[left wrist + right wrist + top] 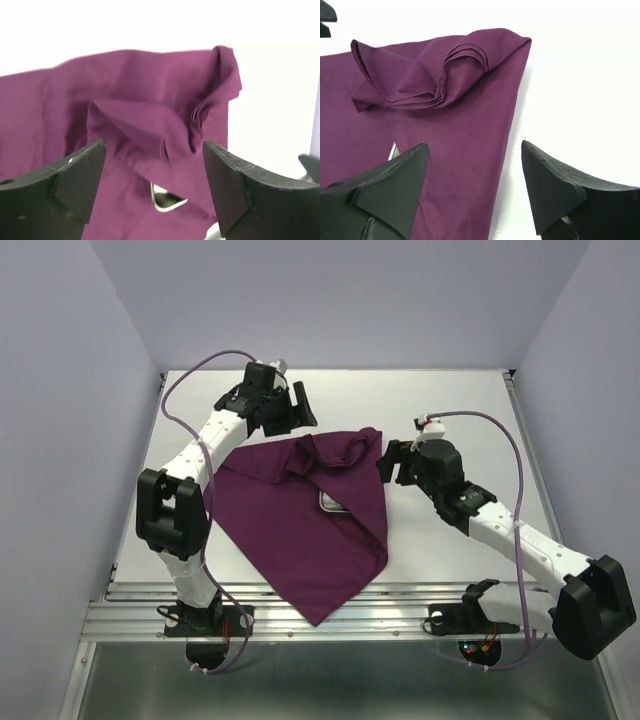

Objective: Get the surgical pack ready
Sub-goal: Pack the surgical kit at the center of the board.

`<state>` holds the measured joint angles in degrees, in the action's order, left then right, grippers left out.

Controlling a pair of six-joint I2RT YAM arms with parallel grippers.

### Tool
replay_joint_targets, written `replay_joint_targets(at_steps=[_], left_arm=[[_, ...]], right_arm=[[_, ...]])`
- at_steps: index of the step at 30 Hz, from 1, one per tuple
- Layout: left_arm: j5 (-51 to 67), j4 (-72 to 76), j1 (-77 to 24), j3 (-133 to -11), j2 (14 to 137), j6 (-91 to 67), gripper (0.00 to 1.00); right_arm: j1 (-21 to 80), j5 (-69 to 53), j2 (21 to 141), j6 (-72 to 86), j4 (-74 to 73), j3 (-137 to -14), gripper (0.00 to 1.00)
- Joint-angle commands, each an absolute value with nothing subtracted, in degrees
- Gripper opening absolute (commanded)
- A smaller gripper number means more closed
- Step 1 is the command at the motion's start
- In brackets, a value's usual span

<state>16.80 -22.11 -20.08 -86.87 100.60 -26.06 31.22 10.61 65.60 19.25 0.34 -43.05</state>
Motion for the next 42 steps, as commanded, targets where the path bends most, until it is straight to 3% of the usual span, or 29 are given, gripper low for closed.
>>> replay_joint_targets(at_steps=[1,8,10,12,14,31,41,42], left_arm=[[12.8,-24.5,-21.5,-93.2,104.7,-27.9,0.86],[9.7,-26.4,-23.6,-95.0,107.6,-28.6,0.71],[9.7,-27.0,-24.4,-95.5,107.4,-28.1,0.51],[9.7,-27.8,-25.0,-95.7,106.8,-27.6,0.20],[9.8,-28.6,-25.1,-95.8,106.2,-27.4,0.00],[13.8,-32.3,-29.5,-80.6,89.1,-30.1,0.00],[17.2,-25.2,-32.6,-69.1,88.3,-33.1,0.00],[17.3,-24.7,-32.7,-68.6,88.4,-33.0,0.00]], right_arm=[[31.7,13.6,63.5,20.1,0.2,-41.9,0.80],[31.7,13.1,61.2,21.4,0.1,-40.7,0.80],[31.7,13.3,60.6,21.4,0.2,-40.3,0.80],[31.7,13.3,60.4,21.4,0.2,-40.0,0.80],[31.7,13.3,60.3,21.4,0.2,-39.9,0.80],[31.7,13.7,67.9,22.9,0.7,-43.4,0.80],[26.6,9.4,83.2,32.4,-1.6,-57.8,0.29],[24.7,8.4,86.4,33.0,-1.5,-59.1,0.17]])
